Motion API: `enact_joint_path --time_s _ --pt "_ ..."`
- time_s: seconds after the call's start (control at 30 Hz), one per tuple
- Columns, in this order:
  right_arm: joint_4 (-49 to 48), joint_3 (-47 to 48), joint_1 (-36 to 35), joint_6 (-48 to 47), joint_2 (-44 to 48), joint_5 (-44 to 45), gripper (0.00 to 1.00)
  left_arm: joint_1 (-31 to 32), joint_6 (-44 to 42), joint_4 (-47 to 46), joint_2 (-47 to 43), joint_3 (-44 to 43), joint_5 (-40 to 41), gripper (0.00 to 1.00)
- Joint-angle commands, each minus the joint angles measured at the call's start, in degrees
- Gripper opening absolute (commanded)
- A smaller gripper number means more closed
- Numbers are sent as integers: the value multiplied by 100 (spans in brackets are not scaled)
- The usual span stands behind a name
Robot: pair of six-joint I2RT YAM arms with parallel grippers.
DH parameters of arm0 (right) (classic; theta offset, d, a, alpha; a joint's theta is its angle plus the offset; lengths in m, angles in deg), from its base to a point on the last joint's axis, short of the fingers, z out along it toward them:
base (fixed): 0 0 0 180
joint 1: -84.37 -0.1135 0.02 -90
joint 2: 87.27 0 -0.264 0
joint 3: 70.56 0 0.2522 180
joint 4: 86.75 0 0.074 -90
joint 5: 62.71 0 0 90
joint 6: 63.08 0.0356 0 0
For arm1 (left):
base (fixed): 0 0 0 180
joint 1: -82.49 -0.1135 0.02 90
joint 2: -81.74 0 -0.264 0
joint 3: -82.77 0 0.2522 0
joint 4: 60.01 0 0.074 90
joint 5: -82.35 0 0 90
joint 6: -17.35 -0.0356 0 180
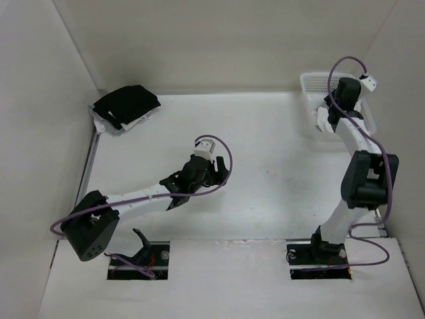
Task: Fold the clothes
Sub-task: Grab the tank top from the pile
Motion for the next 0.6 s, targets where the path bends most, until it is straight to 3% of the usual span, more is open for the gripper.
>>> enact_joint_path --time_s 0.0,0.17,0.33,0.57 --pt "491 1039 399 -381 -1113 132 45 -199 90 -507 79 101 -174 66" --pt "782 2147 716 -619 -2274 186 55 -314 178 -735 184 188 -341 67" --pt "1177 3097 813 -838 -3067 203 57 -384 222 -964 290 250 -499 67" --pt "1556 3907 875 -848 -3771 299 51 -586 327 -1096 351 303 -587 67"
